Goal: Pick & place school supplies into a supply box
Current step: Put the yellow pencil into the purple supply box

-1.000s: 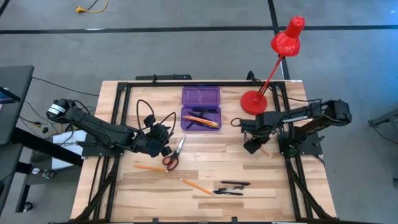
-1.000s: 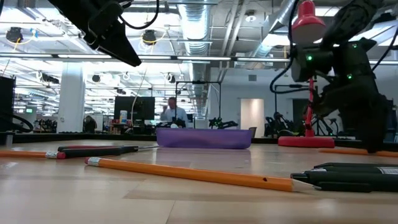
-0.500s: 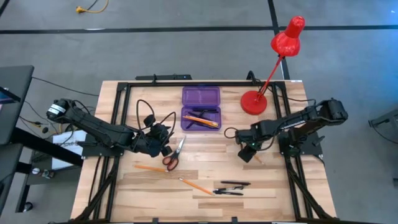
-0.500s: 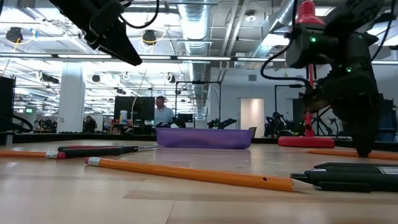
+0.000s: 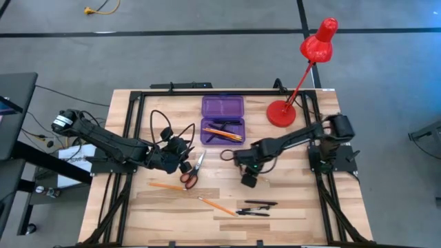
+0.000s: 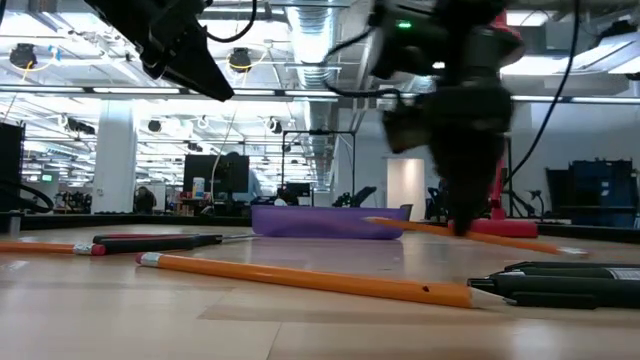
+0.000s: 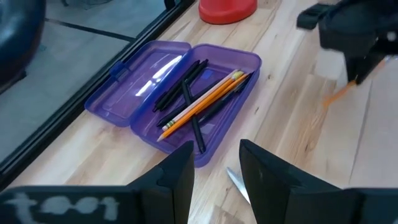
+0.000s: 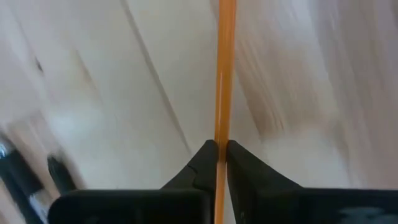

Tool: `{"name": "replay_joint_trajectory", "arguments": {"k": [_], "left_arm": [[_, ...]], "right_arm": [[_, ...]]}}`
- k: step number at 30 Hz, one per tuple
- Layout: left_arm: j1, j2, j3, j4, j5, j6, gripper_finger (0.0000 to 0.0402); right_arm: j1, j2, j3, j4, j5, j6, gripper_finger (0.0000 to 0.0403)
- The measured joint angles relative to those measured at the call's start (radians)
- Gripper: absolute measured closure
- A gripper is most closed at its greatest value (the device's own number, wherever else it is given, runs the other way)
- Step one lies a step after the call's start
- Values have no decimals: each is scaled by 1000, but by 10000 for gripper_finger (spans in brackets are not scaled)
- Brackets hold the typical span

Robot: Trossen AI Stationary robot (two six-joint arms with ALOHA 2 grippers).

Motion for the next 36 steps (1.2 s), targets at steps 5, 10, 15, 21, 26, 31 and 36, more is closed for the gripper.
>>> {"name": "replay_joint_trajectory", "arguments": {"k": [5,10,15,21,26,31,36], "left_arm": [[0,0,0,-1,9,0,284],[0,0,0,-3,10,0,284],[0,0,0,-11,9,0,284],[0,0,0,-15,8,0,284],[0,0,0,-18,6,3,284],[0,0,0,-17,2,11,284],[-1,0,0,-18,7,11,284]], "right_arm": [[-35,135,203,-80,16,-158,393],[-71,266,405,-161,15,-276,380],[-90,349,545,-241,14,-357,353],[-105,334,561,-266,11,-375,310],[-108,323,549,-370,12,-384,285],[-72,323,488,-385,7,-368,272],[-50,324,453,-403,9,-329,264]]}}
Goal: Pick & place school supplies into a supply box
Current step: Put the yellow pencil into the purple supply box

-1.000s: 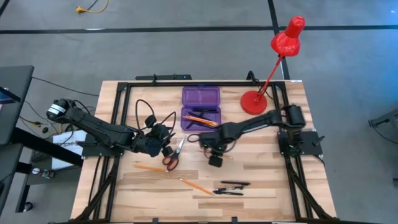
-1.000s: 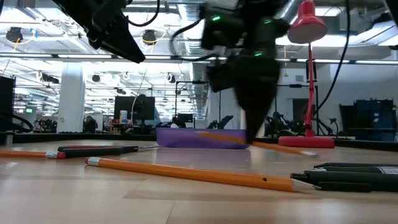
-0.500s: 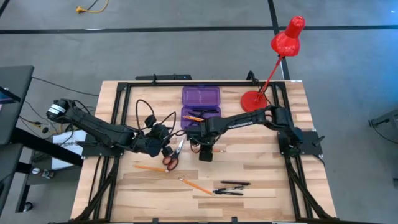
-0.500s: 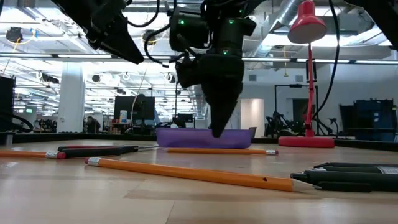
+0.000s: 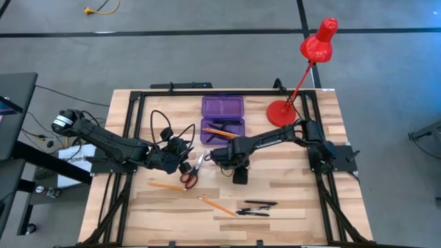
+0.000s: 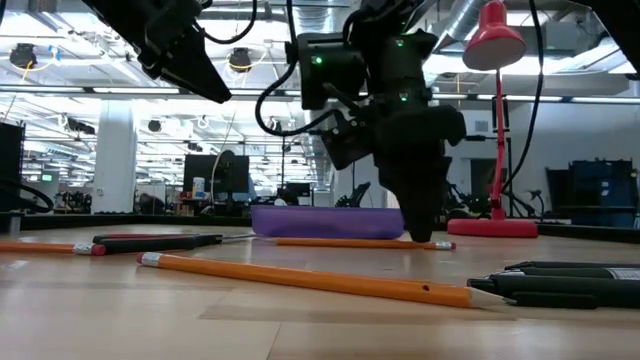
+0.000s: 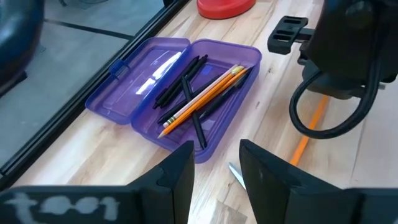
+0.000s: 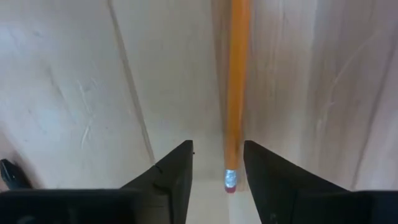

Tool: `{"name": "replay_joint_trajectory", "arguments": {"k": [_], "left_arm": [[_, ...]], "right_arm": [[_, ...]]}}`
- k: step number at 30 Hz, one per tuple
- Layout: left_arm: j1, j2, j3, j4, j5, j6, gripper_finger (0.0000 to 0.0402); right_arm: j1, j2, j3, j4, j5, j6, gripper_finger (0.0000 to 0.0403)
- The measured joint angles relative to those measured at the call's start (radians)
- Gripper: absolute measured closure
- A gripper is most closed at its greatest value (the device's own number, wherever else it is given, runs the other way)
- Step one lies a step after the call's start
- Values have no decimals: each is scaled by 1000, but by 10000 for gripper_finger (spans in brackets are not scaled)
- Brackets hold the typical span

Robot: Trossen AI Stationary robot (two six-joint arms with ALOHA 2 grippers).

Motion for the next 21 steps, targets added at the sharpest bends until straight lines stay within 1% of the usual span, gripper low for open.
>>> {"name": "replay_joint_trajectory", "arguments": {"k": [6,9,11,18,21], "left_arm": [[0,0,0,0,0,11,284],[0,0,0,1,0,12,284],[0,0,0,1,0,12,284],[0,0,0,8,1,8,284],[0,0,0,9,2,-8,284]], "right_arm": [[-2,-24,-18,1,11,40,261],[-4,-55,-17,-14,67,59,263],[-10,-71,-17,-24,85,59,266],[-33,-83,-84,-40,78,60,270],[-26,-83,-120,-11,41,60,268]]}}
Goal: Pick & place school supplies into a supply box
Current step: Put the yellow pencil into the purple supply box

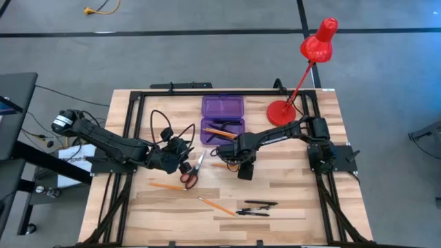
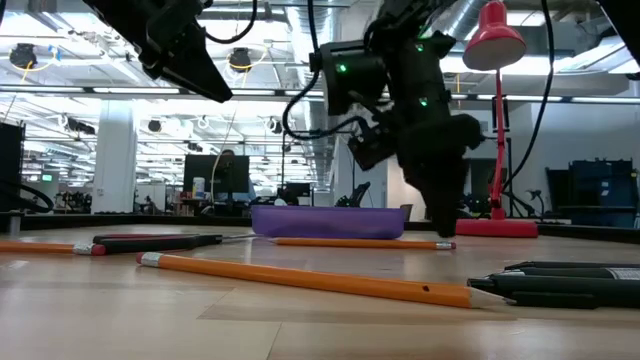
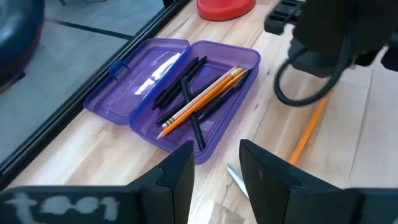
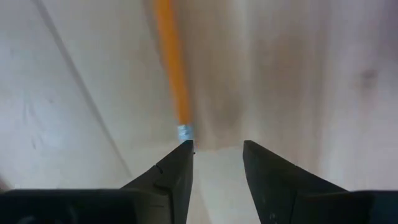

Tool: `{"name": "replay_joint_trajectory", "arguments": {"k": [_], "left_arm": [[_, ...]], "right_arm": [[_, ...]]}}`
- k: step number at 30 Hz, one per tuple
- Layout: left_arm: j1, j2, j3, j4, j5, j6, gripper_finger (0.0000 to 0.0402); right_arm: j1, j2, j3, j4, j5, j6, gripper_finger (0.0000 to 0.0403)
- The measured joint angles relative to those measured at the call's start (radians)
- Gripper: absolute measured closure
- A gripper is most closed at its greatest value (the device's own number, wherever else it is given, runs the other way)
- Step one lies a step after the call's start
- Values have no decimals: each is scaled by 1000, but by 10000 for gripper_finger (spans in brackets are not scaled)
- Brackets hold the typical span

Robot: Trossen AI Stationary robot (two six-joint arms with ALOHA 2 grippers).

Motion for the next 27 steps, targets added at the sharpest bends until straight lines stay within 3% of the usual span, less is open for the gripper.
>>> {"name": "replay_joint_trajectory", "arguments": {"k": [27], "left_arm": [[0,0,0,30,16,-44,284]], "right_arm": [[20,6,-10,42,10,38,280]]}}
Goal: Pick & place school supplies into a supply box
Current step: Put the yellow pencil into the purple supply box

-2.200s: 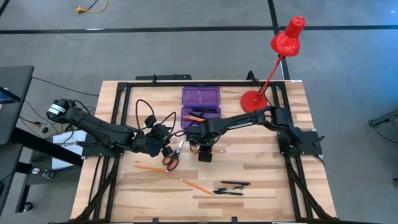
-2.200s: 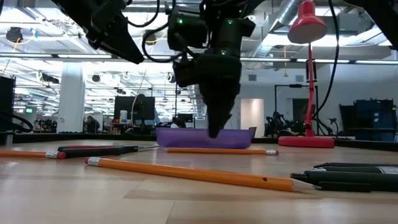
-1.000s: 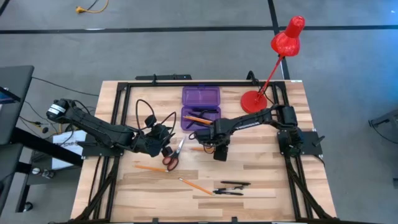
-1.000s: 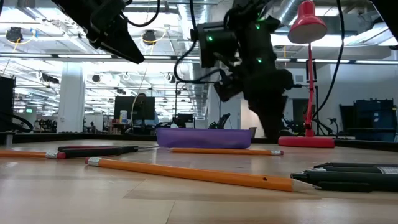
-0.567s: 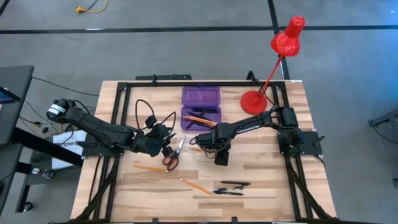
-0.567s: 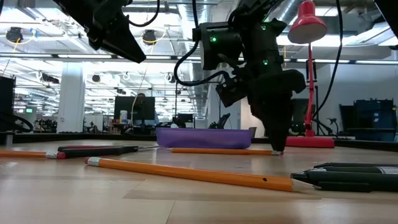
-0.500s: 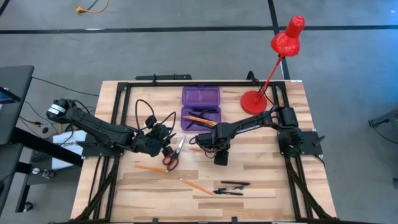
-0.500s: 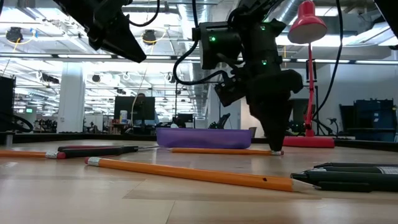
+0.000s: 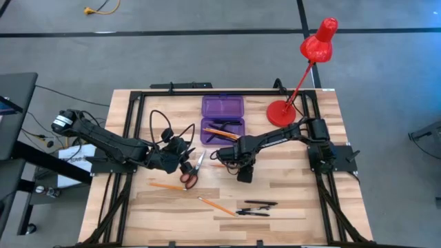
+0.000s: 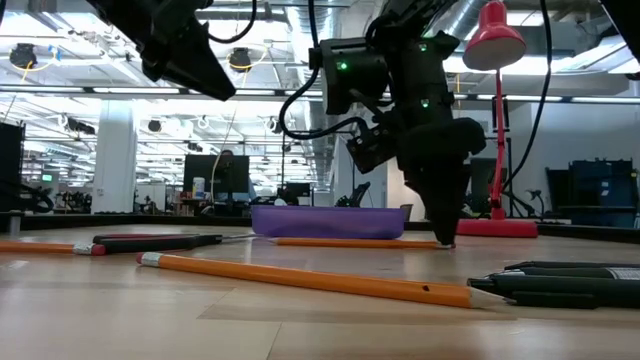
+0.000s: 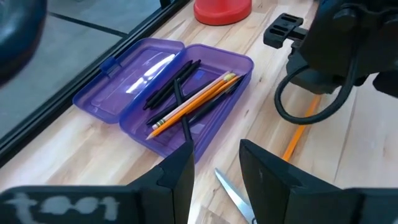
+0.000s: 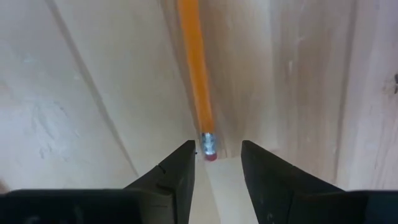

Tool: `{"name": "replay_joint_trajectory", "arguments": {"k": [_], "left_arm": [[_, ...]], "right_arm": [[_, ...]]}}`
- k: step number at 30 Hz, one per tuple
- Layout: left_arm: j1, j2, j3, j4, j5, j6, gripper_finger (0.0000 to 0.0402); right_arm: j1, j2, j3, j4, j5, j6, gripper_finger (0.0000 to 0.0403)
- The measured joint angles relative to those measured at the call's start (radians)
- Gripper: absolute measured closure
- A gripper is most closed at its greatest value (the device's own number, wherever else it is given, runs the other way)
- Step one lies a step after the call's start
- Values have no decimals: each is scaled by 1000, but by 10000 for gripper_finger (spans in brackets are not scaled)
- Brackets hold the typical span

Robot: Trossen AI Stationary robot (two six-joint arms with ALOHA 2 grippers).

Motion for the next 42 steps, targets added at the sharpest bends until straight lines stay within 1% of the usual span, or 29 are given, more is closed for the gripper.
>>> {"name": "replay_joint_trajectory", "arguments": {"k": [12,19,25,34,38,42], "left_arm": [[0,0,0,36,-1,-1,284],[0,0,0,37,-1,-35,284],[0,0,0,38,-1,-59,284],[0,0,0,37,-1,-64,284],[0,0,0,37,-1,-64,284],[0,0,0,37,-1,-64,284]], "right_arm": [[14,0,0,1,-1,15,282],[13,0,0,4,-1,15,282],[16,40,7,-8,-31,-1,282],[24,43,5,-24,-21,-2,283],[24,44,3,-17,-21,-5,299],[24,45,2,-14,-21,-5,334]]}}
